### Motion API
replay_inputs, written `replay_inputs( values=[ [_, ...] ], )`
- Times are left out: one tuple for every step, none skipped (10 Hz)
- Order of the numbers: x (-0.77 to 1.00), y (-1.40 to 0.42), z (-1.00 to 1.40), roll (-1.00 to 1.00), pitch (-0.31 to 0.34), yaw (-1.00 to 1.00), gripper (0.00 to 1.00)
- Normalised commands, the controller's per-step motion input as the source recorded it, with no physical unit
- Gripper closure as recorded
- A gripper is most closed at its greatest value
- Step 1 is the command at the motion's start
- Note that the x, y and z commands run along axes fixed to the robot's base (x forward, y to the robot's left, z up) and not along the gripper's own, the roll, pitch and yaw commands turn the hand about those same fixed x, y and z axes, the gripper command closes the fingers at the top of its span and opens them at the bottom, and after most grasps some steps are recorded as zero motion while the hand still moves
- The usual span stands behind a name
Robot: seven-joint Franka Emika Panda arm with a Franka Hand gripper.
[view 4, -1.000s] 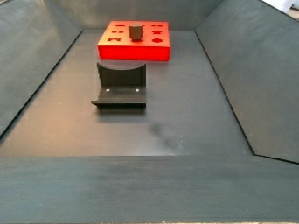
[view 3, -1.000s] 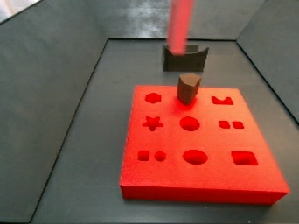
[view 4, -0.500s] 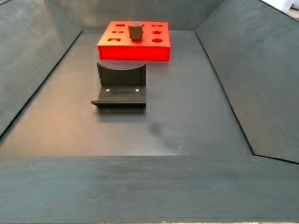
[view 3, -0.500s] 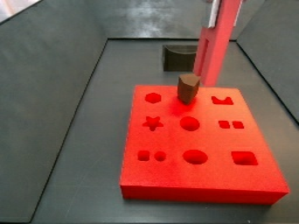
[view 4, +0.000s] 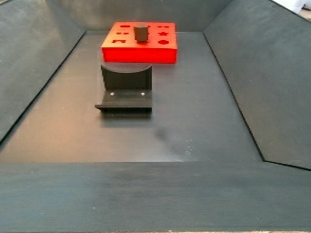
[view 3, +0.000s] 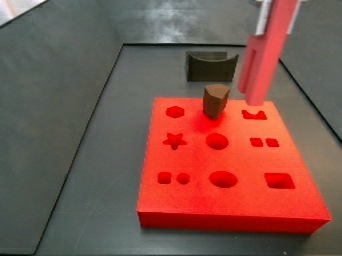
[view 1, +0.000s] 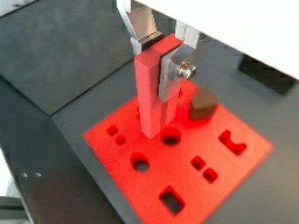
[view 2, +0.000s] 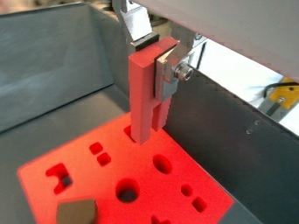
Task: Pick up the double-square object. Move up. Place the double-square object on the fixture. Regrasp the double-square object. Move to above the board. Insert the double-square object.
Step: Insert the double-square object.
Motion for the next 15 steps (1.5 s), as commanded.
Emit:
replay_inputs(
  values=[
    [0.35,-0.19,-0.02,0.00,0.000,-0.67,1.00],
    [0.43,-0.13,-0.29,0.10,-0.003,-0.63,1.00],
    [0.39,-0.06,-0.49,0.19,-0.030,-0.68,1.00],
    [0.22,0.00,-0.57,0.20,-0.047,-0.84,1.00],
    [0.07,0.00,-0.48,0.16,-0.036,-0.97,1.00],
    [0.01,0.00,-0.41,0.11,-0.049,-1.00,1.00],
    [0.00,0.00,-0.28,0.05,-0.043,-1.00,1.00],
    [0.00,0.00,-0.14,0.00,-0.039,-1.00,1.00],
    [0.06,0.00,0.00,-0.01,-0.036,-1.00,1.00],
    [0.24,0.07,0.00,-0.04,-0.003,-0.89,1.00],
    [0.23,0.06,0.00,-0.04,0.000,-0.90,1.00],
    [0.35,0.09,0.00,0.00,-0.010,-0.81,1.00],
    [0.47,0.08,-0.35,0.12,-0.029,-0.72,1.00],
    [0.45,0.02,-0.43,0.21,0.000,-0.75,1.00],
    [0.43,0.02,-0.41,0.21,0.000,-0.76,1.00]
  ],
)
